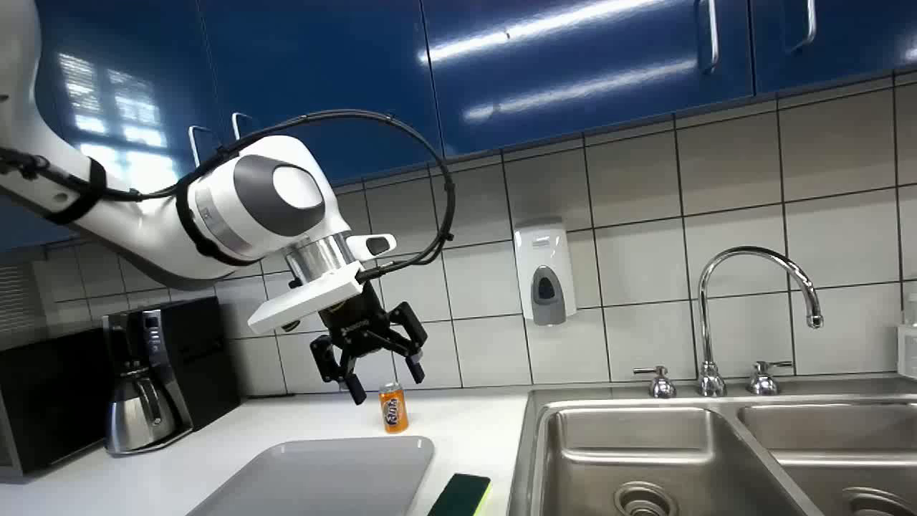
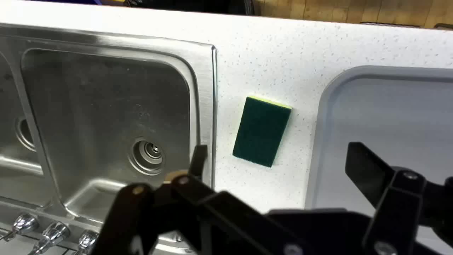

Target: Put the can on the tray

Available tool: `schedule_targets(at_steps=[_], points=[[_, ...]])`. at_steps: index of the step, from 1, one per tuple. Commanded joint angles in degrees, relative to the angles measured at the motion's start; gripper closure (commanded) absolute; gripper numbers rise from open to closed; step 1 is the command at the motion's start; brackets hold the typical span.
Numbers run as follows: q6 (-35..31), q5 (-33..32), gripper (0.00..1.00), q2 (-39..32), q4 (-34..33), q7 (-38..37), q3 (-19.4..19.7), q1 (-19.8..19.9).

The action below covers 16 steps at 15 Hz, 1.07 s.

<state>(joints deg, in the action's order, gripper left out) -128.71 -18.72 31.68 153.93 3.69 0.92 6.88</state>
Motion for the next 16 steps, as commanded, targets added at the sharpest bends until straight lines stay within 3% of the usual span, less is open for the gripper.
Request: schedule_targets(at_steps=[1,8,16], points=[[0.2,-0.1,0.0,0.0,-0.1,-0.1,0.3,-0.3],[-0.3,0.1,0.0,-0.2,0.2,-0.3,0.3,-0.4],[-11.3,2.3,0.0,-9.7,-0.7,-2.7,-0.4,-2.1]])
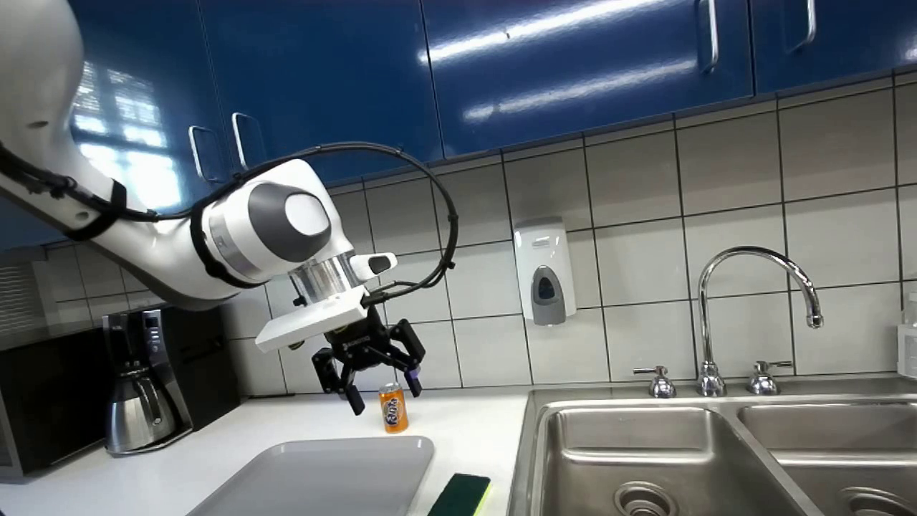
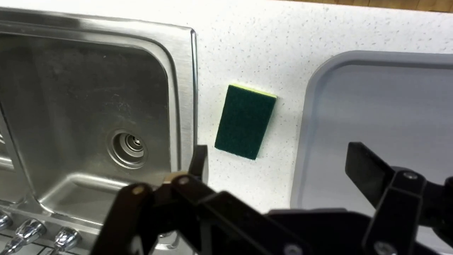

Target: Put the can on the tray

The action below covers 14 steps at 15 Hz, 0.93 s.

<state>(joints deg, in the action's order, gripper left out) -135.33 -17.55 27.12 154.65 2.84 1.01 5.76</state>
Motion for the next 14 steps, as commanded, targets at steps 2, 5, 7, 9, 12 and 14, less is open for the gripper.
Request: schedule_targets(at_steps=[2,5,7,9,12,14], points=[[-8.1,2.0,0.0,-9.4,-2.9,-2.4,-1.1,-1.8],[-11.4,3.6,0.0,-15.7,-6.2,-3.2,-2.0,-3.2],[-12.8,4.0,0.0,-20.6,-9.6,-4.7,-2.8,-3.9],[-13.7,3.7,0.0,-25.6,-13.8,-6.2,-3.3,-4.5],[-13.7,2.5,0.0,-32.5,-20.4,-9.0,-3.2,-5.7],[-13.3,2.0,0.0,-36.6,-24.8,-10.7,-2.6,-6.9]])
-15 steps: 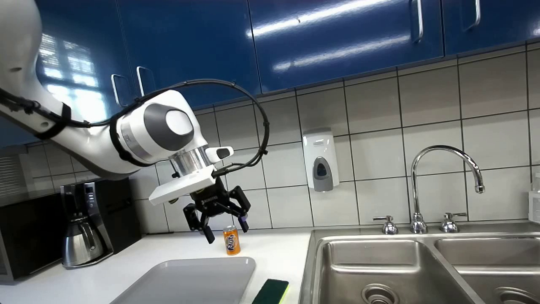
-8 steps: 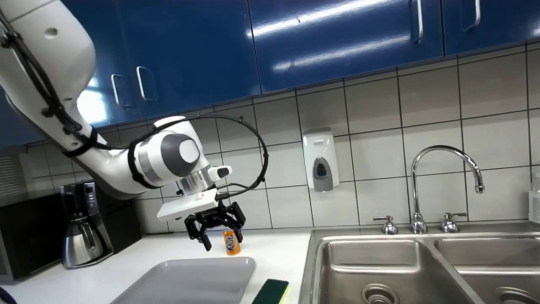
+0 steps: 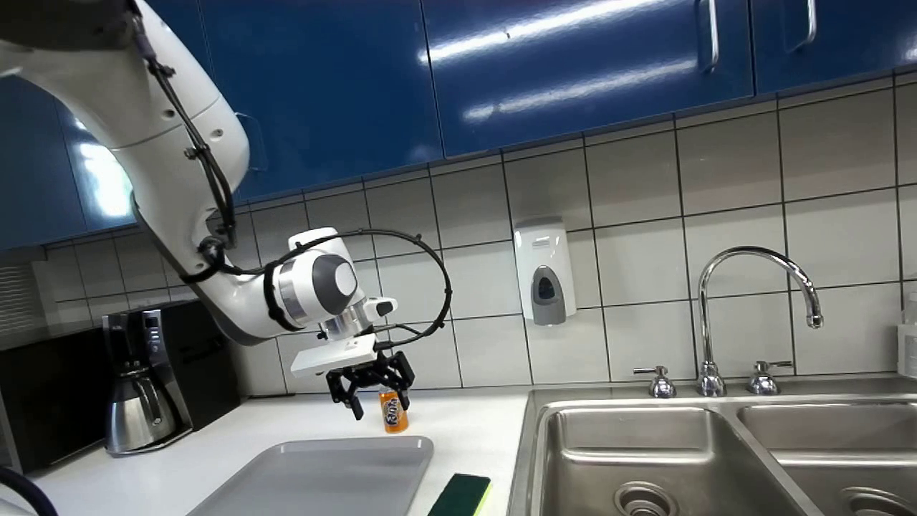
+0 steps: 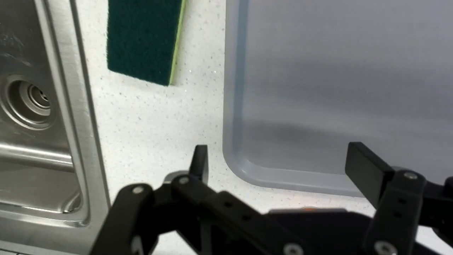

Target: Put the can on the tray

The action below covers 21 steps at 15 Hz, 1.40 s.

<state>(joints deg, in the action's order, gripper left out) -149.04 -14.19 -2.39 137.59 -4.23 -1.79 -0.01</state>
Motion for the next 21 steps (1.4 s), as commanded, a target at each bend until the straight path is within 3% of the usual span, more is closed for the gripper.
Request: schedule_targets(at_steps=[1,9,21], points=[[0.5,-1.4,0.0,-9.0,-10.0,-4.1,0.5,-1.7],[3.3,4.4,0.0,-18.8,-24.5,-2.4,0.3,-4.6],[9.3,5.4,0.0,-28.8,-40.0,-4.4,1.4,-7.4]])
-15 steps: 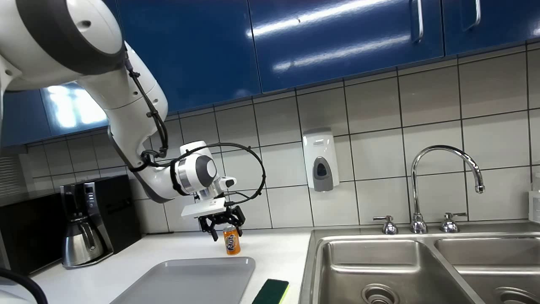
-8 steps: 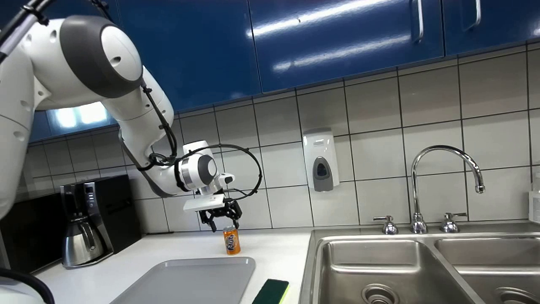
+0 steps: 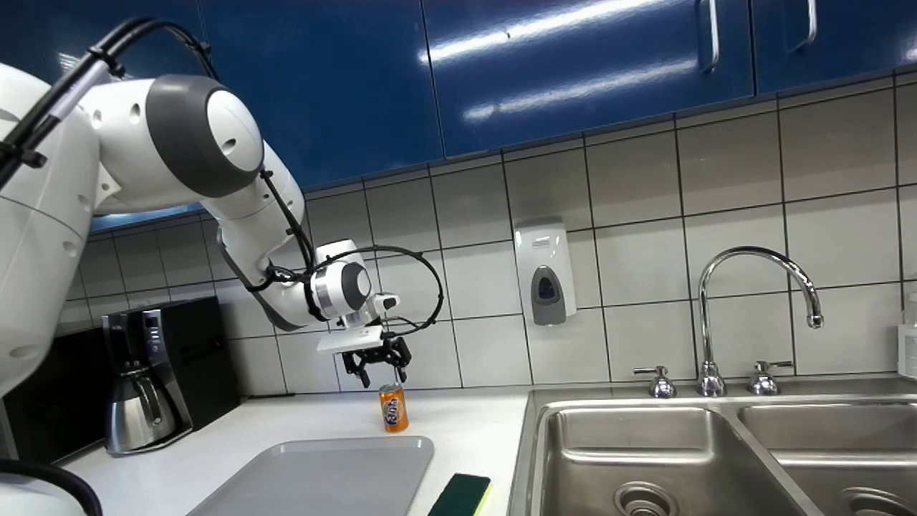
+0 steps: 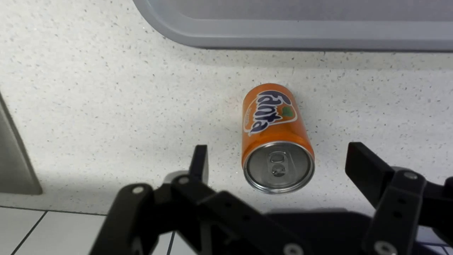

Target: Put the can on the tray

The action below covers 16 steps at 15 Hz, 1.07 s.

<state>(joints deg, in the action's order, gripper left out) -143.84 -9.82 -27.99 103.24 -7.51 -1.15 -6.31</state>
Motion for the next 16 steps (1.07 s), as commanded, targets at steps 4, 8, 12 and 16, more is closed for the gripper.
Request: schedule_targets(at_steps=[4,8,12,16], points=[[7.0,1.5,0.0,-6.5,-10.2,-1.5,1.0,-1.4],[8.7,1.8,0.0,-9.1,-13.6,-1.6,1.3,-1.4],[9.8,1.7,0.0,-11.4,-15.8,-1.5,1.6,-1.4],[10.7,1.9,0.0,-13.2,-17.2,-1.5,1.8,-1.3]])
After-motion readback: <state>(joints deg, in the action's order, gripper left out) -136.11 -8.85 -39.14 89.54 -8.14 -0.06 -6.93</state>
